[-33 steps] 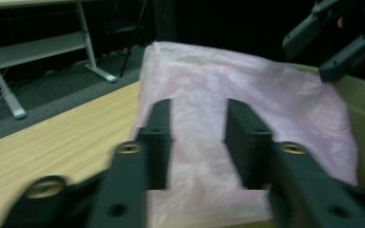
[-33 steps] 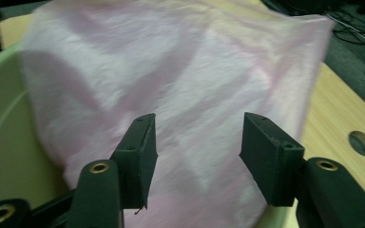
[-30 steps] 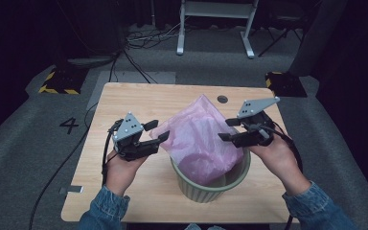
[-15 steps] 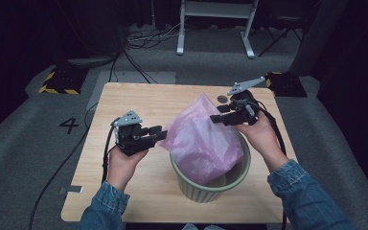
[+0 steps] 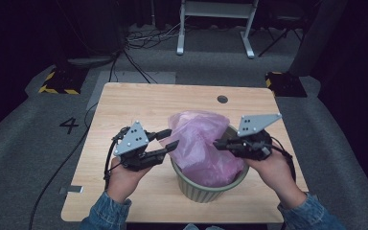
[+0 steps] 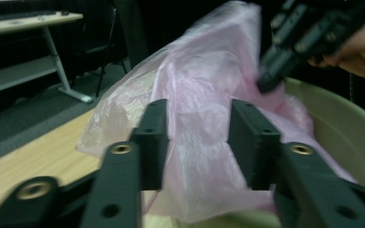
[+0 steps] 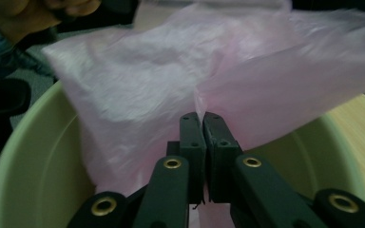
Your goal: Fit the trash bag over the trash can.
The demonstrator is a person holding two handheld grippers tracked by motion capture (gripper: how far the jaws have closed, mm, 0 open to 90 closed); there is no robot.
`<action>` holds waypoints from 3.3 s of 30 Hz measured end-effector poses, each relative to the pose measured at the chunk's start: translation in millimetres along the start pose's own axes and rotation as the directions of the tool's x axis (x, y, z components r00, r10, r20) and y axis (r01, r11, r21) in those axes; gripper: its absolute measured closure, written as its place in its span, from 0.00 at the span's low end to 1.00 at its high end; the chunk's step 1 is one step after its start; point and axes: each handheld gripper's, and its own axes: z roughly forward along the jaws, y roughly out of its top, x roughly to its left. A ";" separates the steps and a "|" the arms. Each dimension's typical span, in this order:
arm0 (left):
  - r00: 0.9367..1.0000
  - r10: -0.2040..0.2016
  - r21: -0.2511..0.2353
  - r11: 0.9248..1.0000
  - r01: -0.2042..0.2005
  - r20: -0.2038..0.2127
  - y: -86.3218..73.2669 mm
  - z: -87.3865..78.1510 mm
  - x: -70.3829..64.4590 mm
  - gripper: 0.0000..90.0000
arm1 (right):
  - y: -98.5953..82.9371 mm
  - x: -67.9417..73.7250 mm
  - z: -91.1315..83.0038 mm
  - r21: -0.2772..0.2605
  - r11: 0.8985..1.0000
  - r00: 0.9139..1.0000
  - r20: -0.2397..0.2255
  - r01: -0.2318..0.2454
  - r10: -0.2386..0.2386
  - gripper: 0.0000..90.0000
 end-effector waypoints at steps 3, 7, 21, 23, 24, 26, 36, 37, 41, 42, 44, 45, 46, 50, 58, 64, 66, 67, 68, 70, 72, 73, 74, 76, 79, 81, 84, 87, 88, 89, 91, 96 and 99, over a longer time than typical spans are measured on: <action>0.998 0.054 0.018 0.998 -0.055 0.009 12.2 13.3 -9.7 0.54 | -5.6 10.2 -1.5 -0.004 1.000 1.000 0.000 0.018 -0.018 0.95; 0.996 0.087 0.059 0.994 -0.087 -0.005 18.8 27.5 -13.9 0.50 | -10.5 14.9 -4.6 -0.010 1.000 1.000 0.007 0.028 -0.028 0.94; 0.990 0.070 0.091 0.993 -0.082 0.125 6.7 25.9 -18.6 1.00 | -34.6 8.5 -17.9 -0.020 0.999 0.999 0.029 -0.039 0.039 0.89; 0.985 0.082 0.089 0.991 -0.096 0.152 5.8 24.5 -23.8 1.00 | -34.0 4.3 -23.4 -0.048 0.997 0.996 0.064 -0.063 0.066 0.76; 0.984 0.088 0.088 0.991 -0.103 0.154 5.6 24.2 -25.3 1.00 | -33.0 2.8 -25.3 -0.063 0.995 0.994 0.075 -0.073 0.077 0.71; 0.983 0.092 0.088 0.990 -0.107 0.156 5.5 24.0 -26.8 1.00 | -29.9 -0.3 -29.5 -0.091 0.992 0.991 0.090 -0.086 0.094 0.60; 0.978 0.121 0.086 0.987 -0.138 0.171 3.8 26.6 -32.0 1.00 | -3.0 -28.0 -37.3 -0.122 0.985 0.988 0.083 -0.120 0.131 0.54; 0.976 0.123 0.089 0.986 -0.140 0.178 3.7 27.4 -32.5 1.00 | 0.2 -34.6 -30.0 -0.123 0.981 0.986 0.049 -0.151 0.157 0.56; 0.976 0.129 0.081 0.986 -0.145 0.174 3.7 25.6 -32.6 0.99 | 4.1 -38.1 -18.6 -0.119 0.985 0.991 0.026 -0.128 0.132 0.90; 0.978 0.129 0.070 0.987 -0.142 0.163 4.2 23.6 -31.3 0.96 | 4.5 -36.8 -17.9 -0.119 0.986 0.993 0.026 -0.113 0.117 0.97; 0.981 0.135 0.060 0.988 -0.144 0.140 5.9 20.3 -28.0 0.81 | 4.4 -31.3 -17.0 -0.119 0.991 0.997 0.032 -0.065 0.069 0.99; 0.981 0.135 0.060 0.988 -0.144 0.140 5.9 20.3 -28.0 0.77 | 4.4 -31.3 -17.0 -0.119 0.991 0.997 0.032 -0.065 0.069 0.99; 0.984 0.144 0.044 0.988 -0.149 0.103 8.1 18.4 -25.2 0.70 | 3.2 -24.4 -14.6 -0.102 0.995 0.999 0.048 -0.014 0.019 0.99; 0.988 0.124 0.011 0.992 -0.125 0.090 16.4 17.0 -17.4 0.63 | 0.8 -12.5 -8.5 -0.086 0.995 0.997 0.064 0.053 -0.048 0.99; 0.984 0.146 -0.003 0.989 -0.147 0.100 38.0 29.3 -13.5 0.59 | 2.1 -1.8 -2.0 -0.063 0.993 0.993 0.066 0.101 -0.097 0.97; 0.985 0.114 0.005 0.993 -0.115 0.130 46.1 44.8 -11.3 0.61 | 4.1 3.2 3.3 -0.051 0.991 0.991 0.060 0.122 -0.118 0.95; 0.987 0.095 0.017 0.995 -0.099 0.131 47.3 49.0 -9.3 0.66 | 5.5 5.9 5.1 -0.045 0.990 0.990 0.057 0.134 -0.132 0.96; 0.988 0.092 0.025 0.995 -0.096 0.126 47.5 50.8 -8.6 0.69 | 6.3 7.1 5.6 -0.042 0.989 0.989 0.057 0.141 -0.139 0.96; 0.988 0.092 0.025 0.995 -0.096 0.126 47.5 50.8 -8.6 0.72 | 6.3 7.1 5.6 -0.042 0.989 0.989 0.057 0.141 -0.139 0.96; 0.989 0.074 0.042 0.996 -0.080 0.129 47.2 53.9 -5.0 0.74 | 7.7 10.1 5.8 -0.041 0.987 0.987 0.054 0.153 -0.150 0.96; 0.988 0.065 0.051 0.996 -0.073 0.141 46.7 55.5 -4.0 0.78 | 7.6 11.6 5.8 -0.040 0.987 0.987 0.054 0.157 -0.154 0.96; 0.986 0.066 0.056 0.996 -0.075 0.154 46.5 56.2 -4.0 0.84 | 7.4 12.1 6.1 -0.041 0.986 0.986 0.055 0.159 -0.156 0.96; 0.986 0.066 0.056 0.996 -0.075 0.154 46.5 56.2 -4.0 0.92 | 7.4 12.1 6.1 -0.041 0.986 0.986 0.055 0.159 -0.156 0.96; 0.977 0.091 0.067 0.992 -0.105 0.191 45.8 57.7 -8.6 1.00 | 6.8 13.1 6.0 -0.043 0.986 0.986 0.059 0.159 -0.156 0.93; 0.975 0.112 0.074 0.989 -0.129 0.194 45.4 59.7 -14.5 1.00 | 6.8 13.4 5.4 -0.059 0.987 0.985 0.091 0.149 -0.143 0.72; 0.975 0.114 0.072 0.989 -0.130 0.193 45.4 60.1 -15.0 1.00 | 9.0 12.3 5.6 -0.072 0.988 0.986 0.105 0.139 -0.131 0.66; 0.979 0.108 0.065 0.991 -0.121 0.175 45.7 58.9 -13.5 1.00 | 13.1 13.2 5.4 -0.062 0.986 0.983 0.108 0.153 -0.146 0.80; 0.984 0.119 0.072 0.989 -0.129 0.136 44.6 55.3 -11.2 1.00 | 12.7 10.9 4.7 -0.047 0.990 0.986 0.113 0.131 -0.125 0.92; 0.984 0.120 0.072 0.989 -0.131 0.130 43.9 53.9 -10.0 1.00 | 11.8 9.6 4.0 -0.047 0.992 0.987 0.112 0.119 -0.113 0.94; 0.985 0.121 0.072 0.989 -0.130 0.121 43.1 52.5 -9.0 1.00 | 10.7 8.8 3.1 -0.050 0.992 0.988 0.110 0.113 -0.107 0.96; 0.988 0.114 0.069 0.990 -0.121 0.105 41.6 49.6 -6.2 1.00 | 9.4 8.0 0.3 -0.060 0.992 0.988 0.109 0.113 -0.106 0.98; 0.992 0.096 0.067 0.993 -0.102 0.082 36.0 41.5 2.9 1.00 | 5.2 4.7 -12.0 -0.112 0.987 0.990 0.094 0.116 -0.106 0.97; 0.993 0.085 0.059 0.994 -0.090 0.084 33.5 38.5 5.8 1.00 | 1.3 0.1 -19.5 -0.133 0.986 0.993 0.080 0.101 -0.091 0.98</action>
